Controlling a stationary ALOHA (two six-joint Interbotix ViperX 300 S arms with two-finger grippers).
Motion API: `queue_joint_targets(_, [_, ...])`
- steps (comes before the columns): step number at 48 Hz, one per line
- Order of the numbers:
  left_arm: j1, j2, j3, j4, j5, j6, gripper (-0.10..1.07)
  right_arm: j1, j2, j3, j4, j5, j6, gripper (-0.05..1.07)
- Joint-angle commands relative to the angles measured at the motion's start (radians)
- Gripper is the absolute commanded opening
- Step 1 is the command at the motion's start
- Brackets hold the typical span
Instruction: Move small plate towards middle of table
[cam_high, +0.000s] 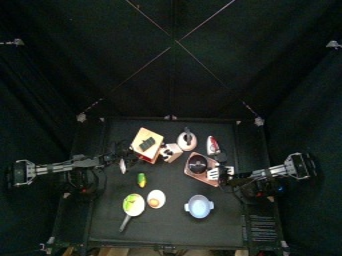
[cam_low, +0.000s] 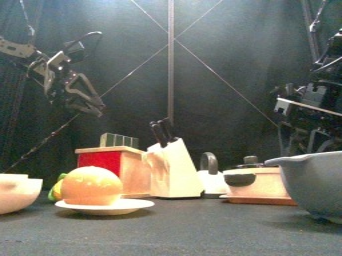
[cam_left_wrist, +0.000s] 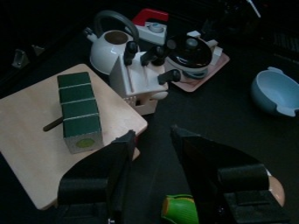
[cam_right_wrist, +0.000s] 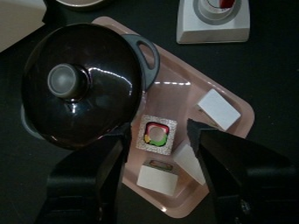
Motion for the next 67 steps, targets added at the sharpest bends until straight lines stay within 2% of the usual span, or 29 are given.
queue_joint_targets(1, [-0.002, 0.000, -0.011, 0.002, -0.005, 0.002, 0.79, 0.017, -0.014, -0.029, -0.023, 0.005, -0.003, 0.87])
queue_joint_targets(11, [-0.025, 0.000, -0.011, 0.037, -0.005, 0.006, 0.79, 0.103, -0.006, -0.084, -0.169, -0.008, 0.000, 0.87])
queue_joint_targets(16, [-0.034, 0.000, -0.012, 0.049, -0.005, 0.005, 0.79, 0.140, 0.017, -0.117, -0.249, -0.067, 0.000, 0.87])
queue_joint_targets(18, [-0.035, 0.000, -0.012, 0.049, -0.005, 0.005, 0.79, 0.152, 0.029, -0.127, -0.278, -0.109, 0.002, 0.87])
queue_joint_targets(26, [-0.038, 0.000, -0.014, 0.049, -0.005, 0.005, 0.79, 0.169, 0.118, -0.181, -0.439, -0.407, 0.003, 0.87])
queue_joint_targets(29, [-0.038, 0.000, -0.014, 0.049, -0.005, 0.005, 0.79, 0.166, 0.173, -0.215, -0.477, -0.489, 0.005, 0.87])
queue_joint_targets(33, [-0.037, 0.000, -0.014, 0.049, -0.005, 0.005, 0.79, 0.147, 0.259, -0.272, -0.512, -0.541, -0.005, 0.87])
queue_joint_targets(40, [-0.038, 0.000, -0.012, 0.049, -0.005, 0.005, 0.79, 0.123, 0.414, -0.382, -0.552, -0.555, -0.005, 0.87])
queue_joint_targets(50, [-0.038, 0.000, -0.012, 0.049, -0.005, 0.005, 0.79, 0.112, 0.574, -0.522, -0.591, -0.571, -0.006, 0.85])
queue_joint_targets(67, [-0.038, -0.002, -0.011, 0.048, -0.005, 0.005, 0.79, 0.063, 0.709, -0.620, -0.598, -0.575, -0.006, 0.82])
